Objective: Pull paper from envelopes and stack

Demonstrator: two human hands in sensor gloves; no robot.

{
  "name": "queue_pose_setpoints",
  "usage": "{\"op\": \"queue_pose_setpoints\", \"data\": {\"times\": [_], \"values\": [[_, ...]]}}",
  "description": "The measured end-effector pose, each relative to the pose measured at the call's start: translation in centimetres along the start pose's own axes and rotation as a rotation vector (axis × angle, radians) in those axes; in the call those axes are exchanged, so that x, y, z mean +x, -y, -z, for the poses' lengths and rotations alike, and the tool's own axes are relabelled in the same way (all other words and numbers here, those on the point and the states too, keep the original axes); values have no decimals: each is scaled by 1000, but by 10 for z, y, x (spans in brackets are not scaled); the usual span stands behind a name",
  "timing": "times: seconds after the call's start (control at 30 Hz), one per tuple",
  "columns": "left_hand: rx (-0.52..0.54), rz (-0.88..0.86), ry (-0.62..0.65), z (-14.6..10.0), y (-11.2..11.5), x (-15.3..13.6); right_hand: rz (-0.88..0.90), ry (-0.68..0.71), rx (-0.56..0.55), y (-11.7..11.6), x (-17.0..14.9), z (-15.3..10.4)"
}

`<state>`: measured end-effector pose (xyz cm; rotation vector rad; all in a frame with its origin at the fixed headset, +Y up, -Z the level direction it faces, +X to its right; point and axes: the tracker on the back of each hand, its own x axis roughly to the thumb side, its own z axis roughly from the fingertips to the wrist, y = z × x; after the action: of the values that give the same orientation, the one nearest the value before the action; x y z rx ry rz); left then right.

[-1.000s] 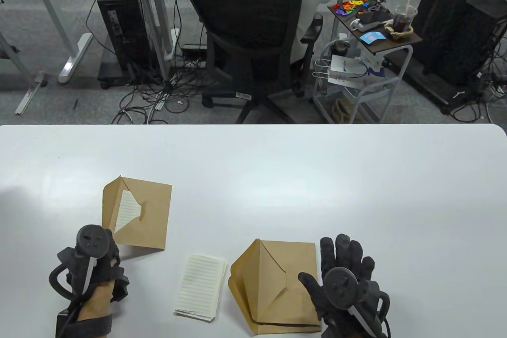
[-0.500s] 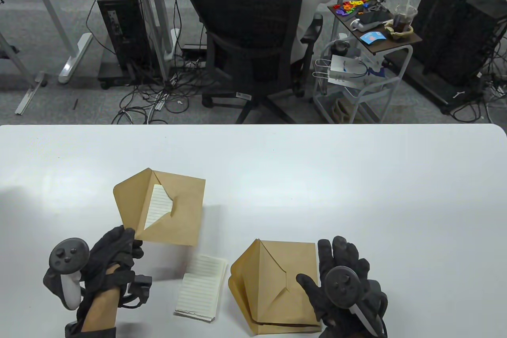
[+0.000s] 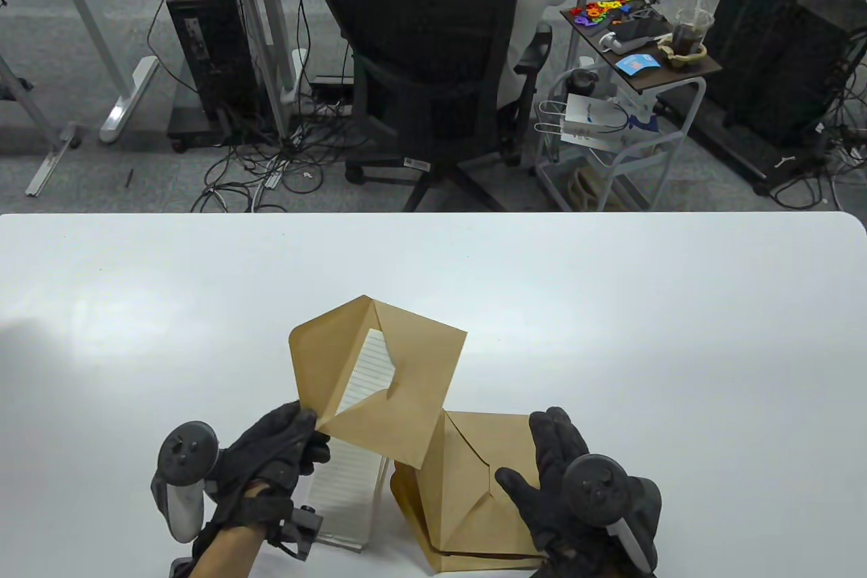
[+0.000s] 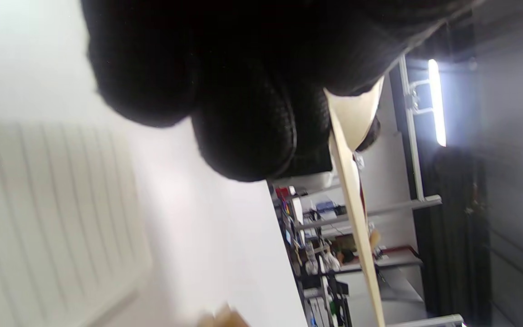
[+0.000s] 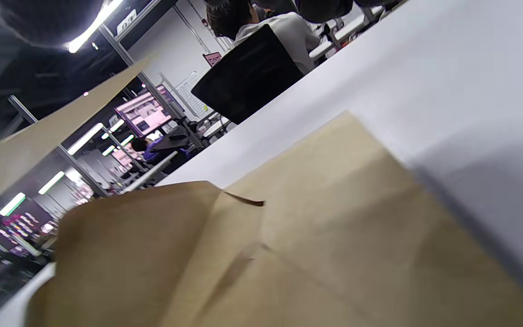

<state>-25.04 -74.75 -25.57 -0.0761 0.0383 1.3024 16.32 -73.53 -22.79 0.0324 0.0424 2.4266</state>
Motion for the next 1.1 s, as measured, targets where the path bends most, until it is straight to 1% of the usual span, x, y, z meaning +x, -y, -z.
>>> {"op": "queue_pose_setpoints", "data": {"times": [0.07, 0.17, 0.2, 0.27, 0.37, 0.4, 0.53, 0.67, 0.8, 0.93, 1.03, 1.1], "values": [[-37, -2, 35, -4, 13, 3, 70, 13, 15, -1, -1, 1], [-88, 3, 71, -11, 30, 6, 193, 19, 78, -4, -4, 2], [-103, 7, 87, -13, 35, 8, 256, 9, 117, -6, -5, 4], [-126, 11, 103, -16, 41, 9, 360, -30, 168, -10, -9, 5], [-151, 8, 114, -19, 48, 9, 491, -29, 241, -16, -11, 7], [-155, 7, 116, -19, 49, 9, 518, -36, 248, -17, -12, 7], [-177, -11, 123, -20, 53, 6, 538, -39, 227, -17, -11, 7], [-196, -22, 123, -21, 57, 6, 607, -40, 221, -17, -13, 8], [-230, 3, 108, -20, 63, 3, 665, -86, 185, -15, -16, 8], [-243, 44, 86, -21, 63, 2, 659, -128, 152, -12, -20, 7], [-161, 83, 131, -23, 55, 7, 642, -152, 110, -9, -22, 6], [-73, 130, 230, -27, 47, 17, 601, -158, 79, -7, -22, 5]]}}
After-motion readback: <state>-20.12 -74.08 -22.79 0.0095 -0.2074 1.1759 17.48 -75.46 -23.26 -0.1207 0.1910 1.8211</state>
